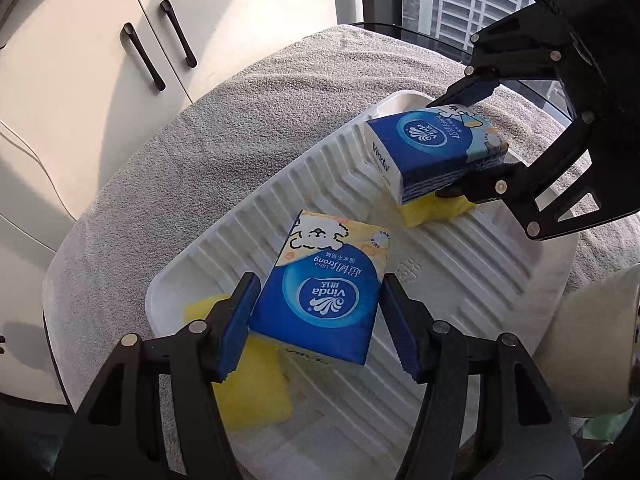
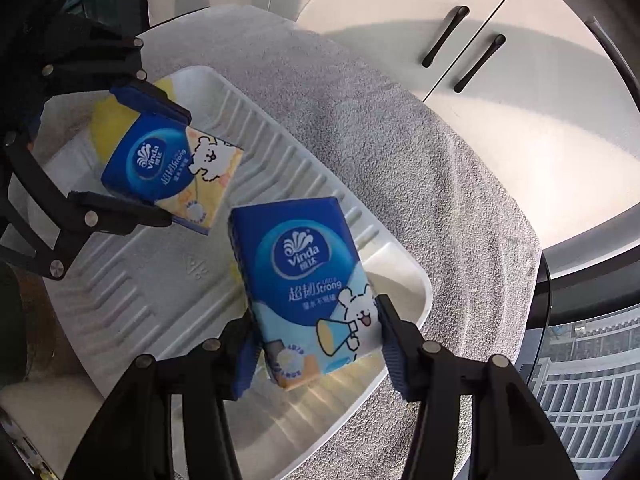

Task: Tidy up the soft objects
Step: 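Carry both tissue packs to the white tray and release them onto the sponges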

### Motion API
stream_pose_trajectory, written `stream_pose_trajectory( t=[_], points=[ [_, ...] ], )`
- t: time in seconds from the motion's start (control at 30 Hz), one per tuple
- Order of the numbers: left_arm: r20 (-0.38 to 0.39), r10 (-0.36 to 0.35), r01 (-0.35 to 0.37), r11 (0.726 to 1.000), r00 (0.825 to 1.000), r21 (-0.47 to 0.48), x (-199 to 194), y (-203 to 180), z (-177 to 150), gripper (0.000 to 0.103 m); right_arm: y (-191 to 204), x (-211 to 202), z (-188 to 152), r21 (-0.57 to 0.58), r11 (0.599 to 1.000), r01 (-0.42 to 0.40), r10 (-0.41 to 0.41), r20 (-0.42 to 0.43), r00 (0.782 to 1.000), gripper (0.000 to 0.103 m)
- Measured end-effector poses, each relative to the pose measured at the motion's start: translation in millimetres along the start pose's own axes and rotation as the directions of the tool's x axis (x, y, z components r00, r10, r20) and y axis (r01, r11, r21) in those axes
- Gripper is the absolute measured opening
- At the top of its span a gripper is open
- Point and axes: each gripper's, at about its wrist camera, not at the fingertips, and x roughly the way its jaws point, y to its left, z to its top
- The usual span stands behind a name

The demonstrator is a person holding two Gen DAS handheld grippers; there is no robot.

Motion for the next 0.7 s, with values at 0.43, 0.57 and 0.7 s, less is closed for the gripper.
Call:
stream_pose_trajectory(
  t=[0.43,0.57,0.7],
  points=[
    [-0.035,0.016,-0.016,1.0,0.999,-0.015,9.9,-1.5,-8.1,0.059,0.6,-3.4,-2.3,0.01,1.0,0.027,-0.028,0.024,0.999,0.057],
    [-0.011,0.009,-0.01,0.999,1.0,-0.042,4.2,2.5,-5.3,0.059,-0.8,-5.6,-3.7,0.027,0.999,0.018,-0.019,0.032,0.999,0.061],
    [0.021,0.0,0.002,0.998,1.0,-0.07,-6.4,9.0,-4.7,0.059,-0.4,-15.2,-8.2,0.018,1.0,0.0,-0.001,0.056,0.998,0.075]
  ],
)
